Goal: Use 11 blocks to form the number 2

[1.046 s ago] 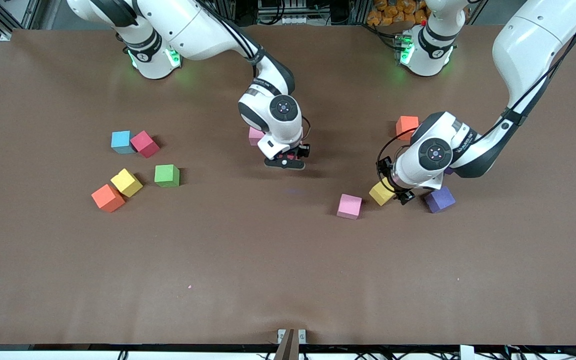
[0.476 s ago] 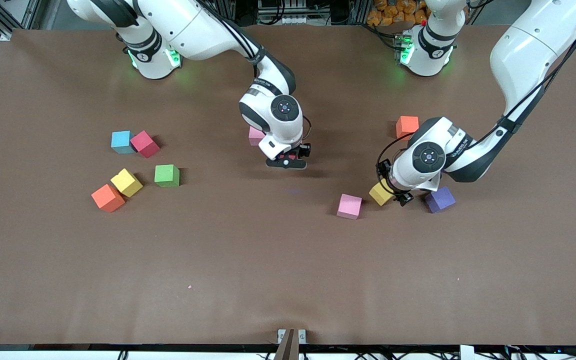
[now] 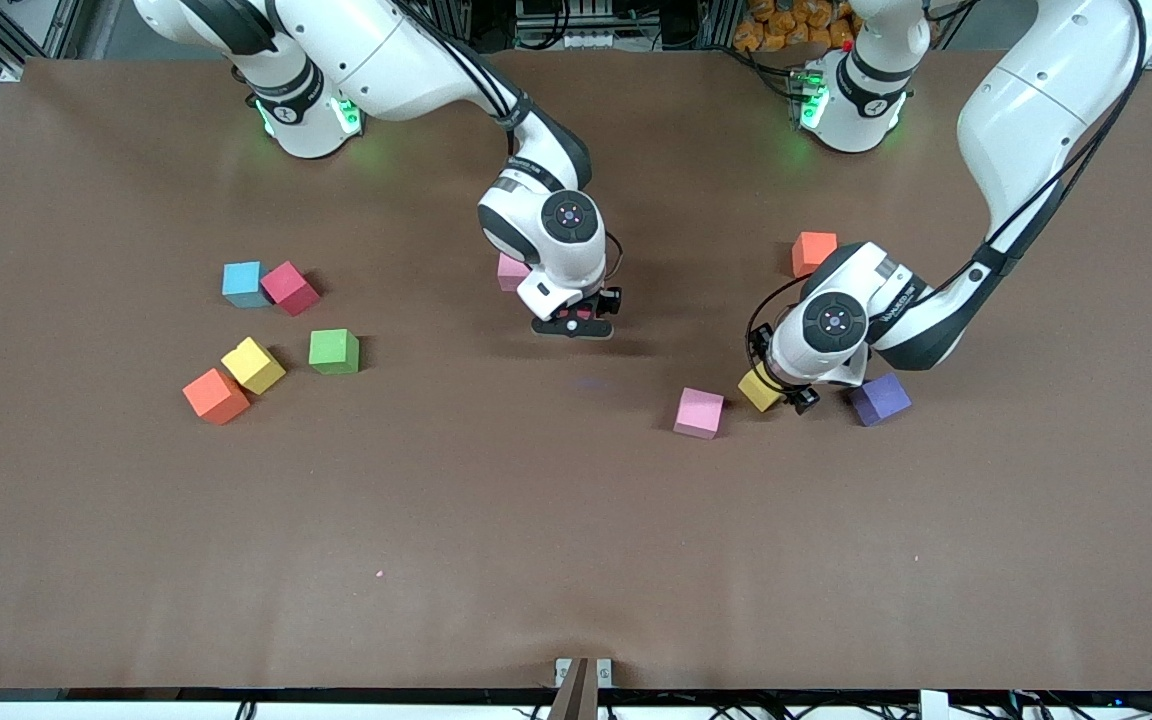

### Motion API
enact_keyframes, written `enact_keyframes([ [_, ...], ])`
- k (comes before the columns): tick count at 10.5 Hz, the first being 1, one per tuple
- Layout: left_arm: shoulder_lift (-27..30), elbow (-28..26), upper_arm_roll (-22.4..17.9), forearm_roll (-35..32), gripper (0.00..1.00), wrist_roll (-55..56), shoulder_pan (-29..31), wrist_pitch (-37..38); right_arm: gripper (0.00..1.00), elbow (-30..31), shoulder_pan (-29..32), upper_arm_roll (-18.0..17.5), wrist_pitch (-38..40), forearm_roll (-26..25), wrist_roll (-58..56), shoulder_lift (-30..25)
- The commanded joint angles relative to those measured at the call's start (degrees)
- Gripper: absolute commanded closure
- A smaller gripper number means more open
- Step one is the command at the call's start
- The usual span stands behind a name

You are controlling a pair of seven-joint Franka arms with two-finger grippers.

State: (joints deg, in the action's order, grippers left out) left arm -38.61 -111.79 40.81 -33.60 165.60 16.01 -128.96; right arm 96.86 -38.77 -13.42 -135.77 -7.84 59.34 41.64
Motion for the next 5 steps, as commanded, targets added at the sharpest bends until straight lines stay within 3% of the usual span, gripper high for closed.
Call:
enact_keyframes([
  [1, -0.15, -0.09, 0.42, -5.07, 0.00, 26.35, -1.51, -0.67, 0.59, -1.68, -0.16, 0.42, 0.25, -0.07, -0.19, 1.61],
  [4, -0.24, 0.61, 0.42, -5.07, 0.00, 26.44, -1.68, -0.94, 0.59, -1.68, -0.07, 0.50, 0.16, 0.02, -0.19, 1.69],
  [5, -0.24, 0.61, 0.42, -5.07, 0.00, 26.44, -1.69, -0.94, 0.36, -1.68, 0.01, 0.42, 0.16, 0.02, 0.08, 1.69],
])
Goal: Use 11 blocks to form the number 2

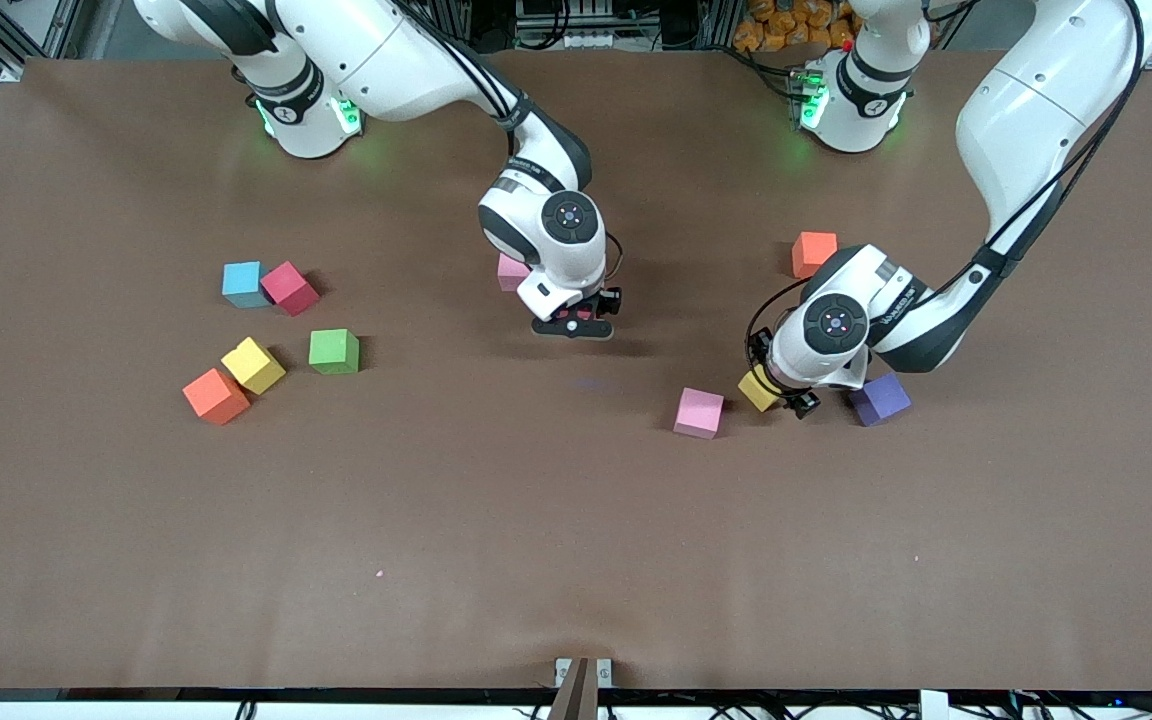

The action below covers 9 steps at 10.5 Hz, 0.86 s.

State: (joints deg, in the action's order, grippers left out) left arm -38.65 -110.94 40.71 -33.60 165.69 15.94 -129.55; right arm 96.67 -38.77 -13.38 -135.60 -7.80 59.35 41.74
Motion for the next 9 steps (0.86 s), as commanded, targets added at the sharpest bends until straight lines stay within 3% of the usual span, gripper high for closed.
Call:
enact_keyframes([
  [1, -0.19, -0.24, 0.51, -5.07, 0.00, 26.35, -1.62, -0.35, 0.00, -1.49, 0.01, 0.38, -0.01, -0.02, 0.50, 1.50],
  [8, -0.63, -0.15, 0.42, -6.92, 0.00, 26.26, -1.53, -0.35, 0.00, -2.45, 0.71, 0.20, 3.05, -0.11, -1.25, -2.09],
  [9, -0.63, 0.02, 0.42, -7.09, 0.18, 26.26, -1.61, -0.35, 0.00, -2.28, 0.80, 0.03, 5.68, -0.03, -2.21, -4.02],
])
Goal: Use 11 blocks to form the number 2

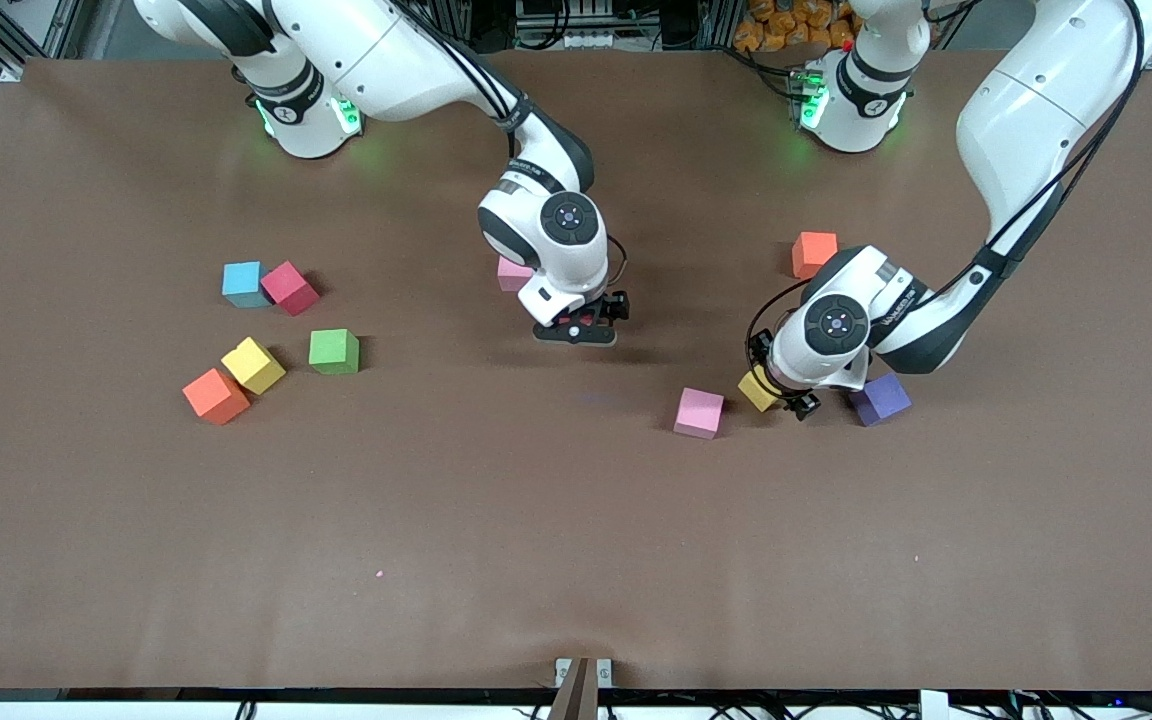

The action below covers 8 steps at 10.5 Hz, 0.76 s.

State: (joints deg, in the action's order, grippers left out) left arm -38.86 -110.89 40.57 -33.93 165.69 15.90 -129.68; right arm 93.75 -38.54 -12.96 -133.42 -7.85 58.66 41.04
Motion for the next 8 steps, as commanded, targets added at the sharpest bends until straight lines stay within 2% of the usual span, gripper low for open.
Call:
enact_keyframes([
  [1, -0.42, 0.23, 0.65, -7.46, 0.32, 26.26, -1.49, -0.22, 0.00, 1.25, 0.49, -0.31, 5.09, 0.11, -1.62, -5.77],
  [3, -0.42, 0.67, 0.65, -7.46, 0.57, 26.26, -1.57, -0.22, 0.00, 3.71, 2.23, -0.23, 6.33, 0.11, -2.23, -10.69],
  [4, -0.42, 0.93, 0.65, -7.64, 0.60, 26.17, -1.57, -0.22, 0.00, 6.07, 3.72, -0.23, 6.51, 0.11, -5.36, -13.85],
  [6, -0.07, 2.60, 0.65, -9.03, 0.61, 23.64, -2.80, -0.22, 0.00, 14.31, 8.28, -0.49, 6.69, -0.49, -11.61, -19.22],
  [8, 0.28, 4.79, 0.65, -9.22, 0.61, 18.37, -6.38, 0.30, 0.00, 18.55, 13.99, -0.75, 7.21, -0.59, -22.55, -22.48],
])
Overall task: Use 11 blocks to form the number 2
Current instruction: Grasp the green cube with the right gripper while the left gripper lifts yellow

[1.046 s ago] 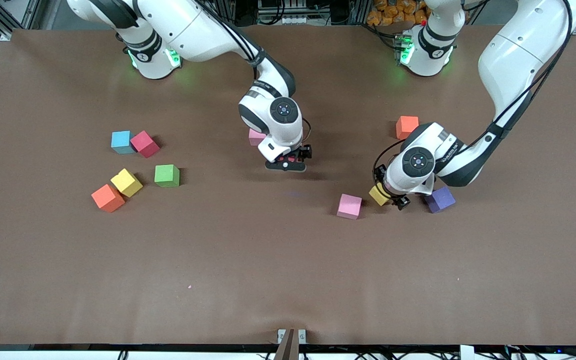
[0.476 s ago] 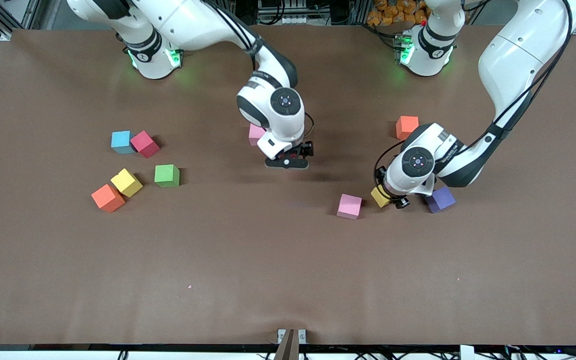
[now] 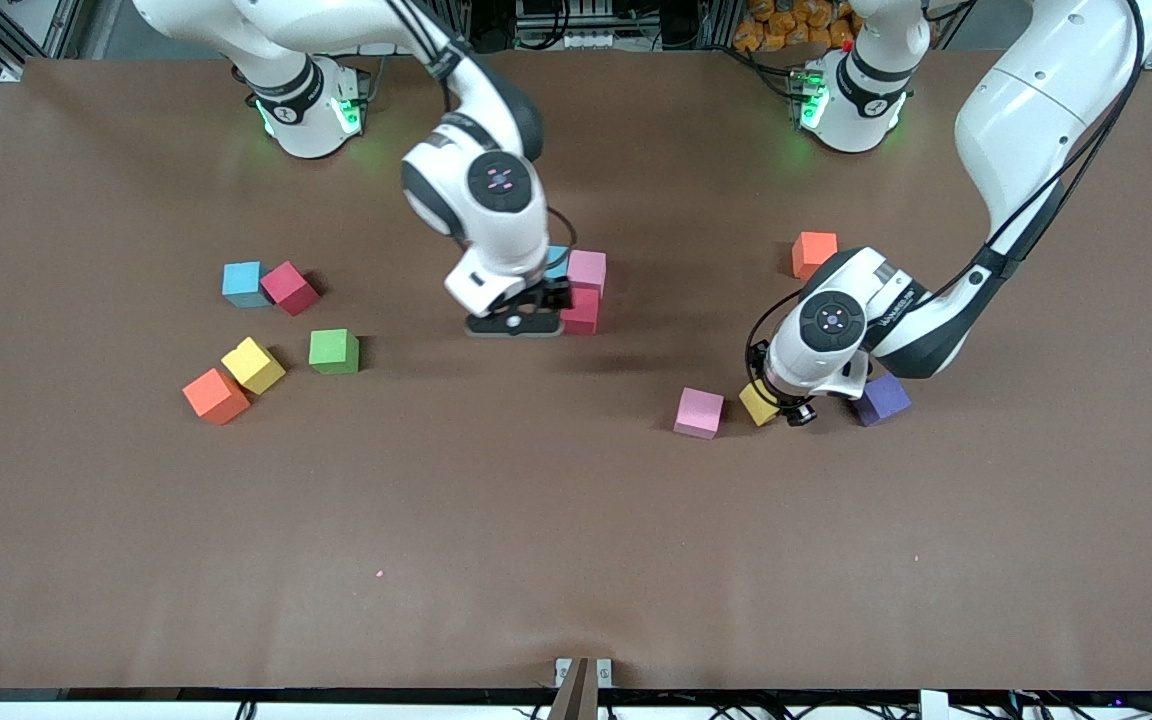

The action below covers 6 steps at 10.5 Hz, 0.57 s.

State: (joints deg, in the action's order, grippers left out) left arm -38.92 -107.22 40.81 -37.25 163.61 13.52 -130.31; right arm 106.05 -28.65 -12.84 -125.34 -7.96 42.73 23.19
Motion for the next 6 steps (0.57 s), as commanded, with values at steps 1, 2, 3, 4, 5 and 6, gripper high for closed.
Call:
enact_keyframes([
  [1, 0.51, 2.27, 0.41, -5.91, 0.61, 17.65, -5.33, 1.45, 0.00, 10.28, 8.82, -1.65, -2.96, -0.40, -12.09, -6.13],
  [2, 0.51, 4.28, 0.50, -5.91, 0.61, 14.14, -7.00, 2.59, 0.00, 13.36, 13.66, -4.62, -4.11, -0.39, -16.14, -7.19],
  [3, 0.34, 6.13, 0.50, -5.82, 0.61, 10.28, -9.10, 3.56, 0.00, 15.13, 18.58, -5.78, -4.12, -0.48, -21.75, -7.89],
  [4, 0.42, 6.93, 0.50, -5.65, 0.61, 7.54, -10.60, 4.00, 0.00, 16.20, 22.37, -5.79, -4.47, -0.48, -24.16, -7.81],
  [5, 0.51, 7.81, 0.58, -5.56, 0.61, 5.52, -11.92, 4.88, 0.00, 16.55, 23.45, -5.79, -4.74, -0.48, -24.18, -7.46],
  [6, 0.43, 9.56, 0.58, -5.30, 0.61, 4.10, -13.16, 6.28, 0.00, 17.17, 25.03, -5.70, -4.65, -0.48, -24.79, -7.37],
])
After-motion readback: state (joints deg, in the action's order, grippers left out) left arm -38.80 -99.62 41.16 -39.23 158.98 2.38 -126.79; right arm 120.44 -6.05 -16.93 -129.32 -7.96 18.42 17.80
